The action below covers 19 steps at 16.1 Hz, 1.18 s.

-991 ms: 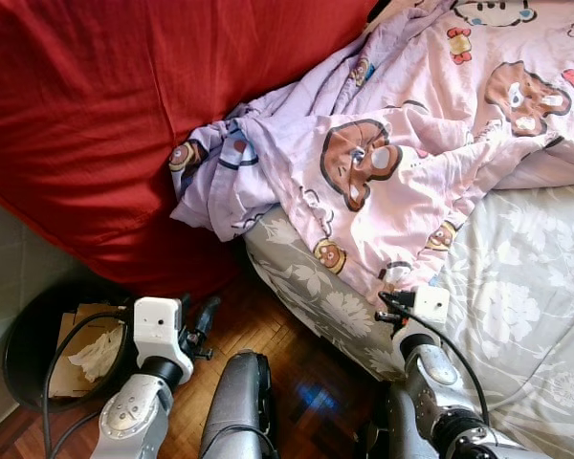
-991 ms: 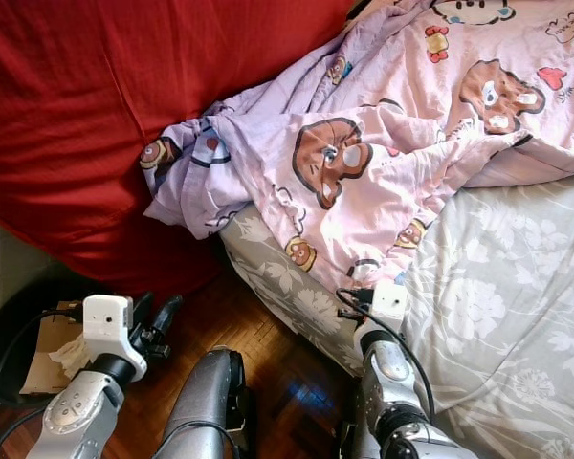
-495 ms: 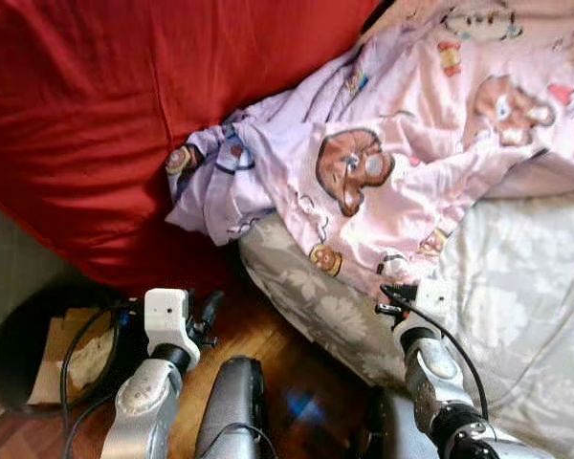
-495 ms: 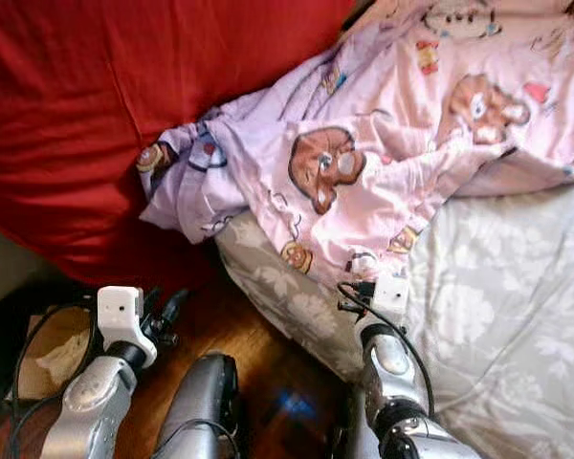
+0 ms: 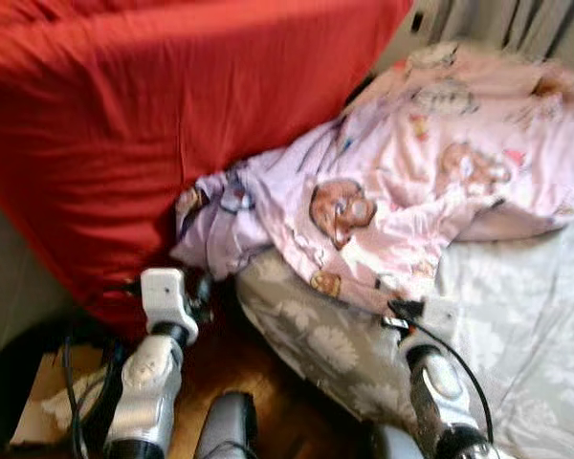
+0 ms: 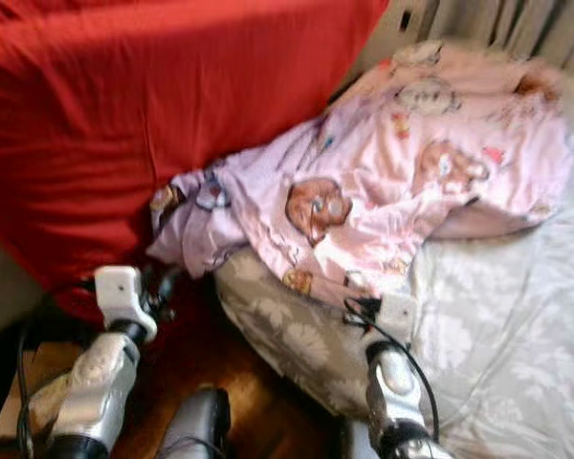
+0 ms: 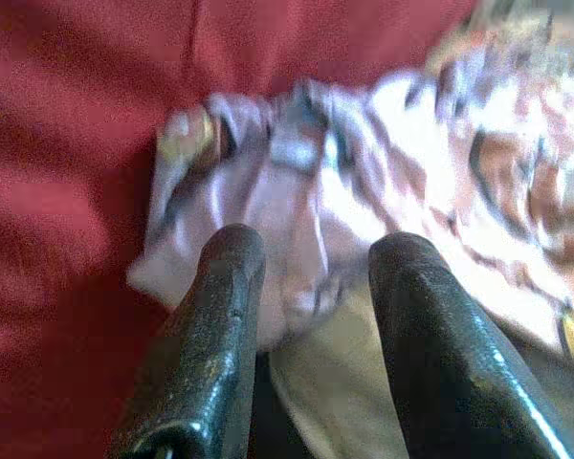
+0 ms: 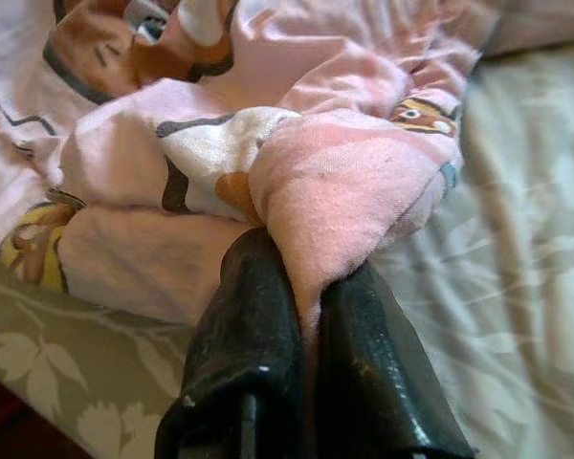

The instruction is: Clean up the room

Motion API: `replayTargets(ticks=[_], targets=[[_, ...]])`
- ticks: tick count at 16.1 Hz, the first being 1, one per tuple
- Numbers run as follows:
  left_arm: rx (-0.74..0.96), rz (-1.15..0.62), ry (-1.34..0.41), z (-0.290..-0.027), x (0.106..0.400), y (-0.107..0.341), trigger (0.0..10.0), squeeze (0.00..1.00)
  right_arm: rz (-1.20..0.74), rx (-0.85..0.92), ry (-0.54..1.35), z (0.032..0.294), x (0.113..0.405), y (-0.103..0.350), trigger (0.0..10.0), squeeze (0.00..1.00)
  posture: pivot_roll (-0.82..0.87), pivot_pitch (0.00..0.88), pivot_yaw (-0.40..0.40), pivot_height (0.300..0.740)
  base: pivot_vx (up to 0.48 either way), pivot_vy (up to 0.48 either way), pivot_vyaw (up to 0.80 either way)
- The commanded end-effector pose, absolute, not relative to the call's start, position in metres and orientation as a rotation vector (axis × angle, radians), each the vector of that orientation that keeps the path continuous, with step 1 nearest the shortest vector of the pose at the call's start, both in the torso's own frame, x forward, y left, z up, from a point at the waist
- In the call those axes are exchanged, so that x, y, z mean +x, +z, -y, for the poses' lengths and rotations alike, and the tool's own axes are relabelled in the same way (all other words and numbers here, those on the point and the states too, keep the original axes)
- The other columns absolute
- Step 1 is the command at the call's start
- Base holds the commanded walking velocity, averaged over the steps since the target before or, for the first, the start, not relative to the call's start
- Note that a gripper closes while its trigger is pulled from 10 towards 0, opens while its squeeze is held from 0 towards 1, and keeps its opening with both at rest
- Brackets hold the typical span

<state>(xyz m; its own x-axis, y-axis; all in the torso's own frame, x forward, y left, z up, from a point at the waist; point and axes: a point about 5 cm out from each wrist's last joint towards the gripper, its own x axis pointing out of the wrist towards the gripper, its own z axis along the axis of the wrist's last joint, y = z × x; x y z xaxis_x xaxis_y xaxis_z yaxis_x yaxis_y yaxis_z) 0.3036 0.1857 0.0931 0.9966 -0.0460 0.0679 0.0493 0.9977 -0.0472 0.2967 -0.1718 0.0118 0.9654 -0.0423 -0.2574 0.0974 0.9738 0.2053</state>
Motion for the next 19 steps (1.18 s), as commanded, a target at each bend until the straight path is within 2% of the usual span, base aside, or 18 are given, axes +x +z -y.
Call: replayTargets(ticks=[1,4,8,15,19], targets=[[-0.036,0.043,-0.039,-0.188,0.303,0.086,10.0,0.00,-0.241,0.191,-0.074,0.175,0.296,0.013,10.0,0.00,0.12,0.016,-0.031,0.625,0.000,0.000,0.00],[-0.066,0.006,-0.032,-0.186,0.302,0.072,10.0,0.00,-0.187,0.195,-0.074,0.179,0.299,0.021,10.0,0.00,0.10,0.001,-0.037,0.625,0.000,0.000,0.00],[-0.080,-0.015,-0.042,-0.181,0.306,0.067,10.0,0.00,-0.187,0.204,-0.068,0.179,0.301,0.022,10.0,0.00,0.09,0.000,-0.038,0.664,0.000,0.000,0.00],[-0.094,-0.200,0.026,-0.202,0.294,0.028,10.0,0.00,-0.207,0.195,-0.063,0.174,0.297,0.017,10.0,0.00,0.08,0.000,-0.026,0.740,0.000,0.000,0.00],[-0.082,-0.311,0.043,-0.209,0.283,0.008,10.0,0.00,-0.213,0.190,-0.058,0.174,0.296,0.016,10.0,0.00,0.08,0.000,-0.027,0.740,0.000,0.000,0.00]])
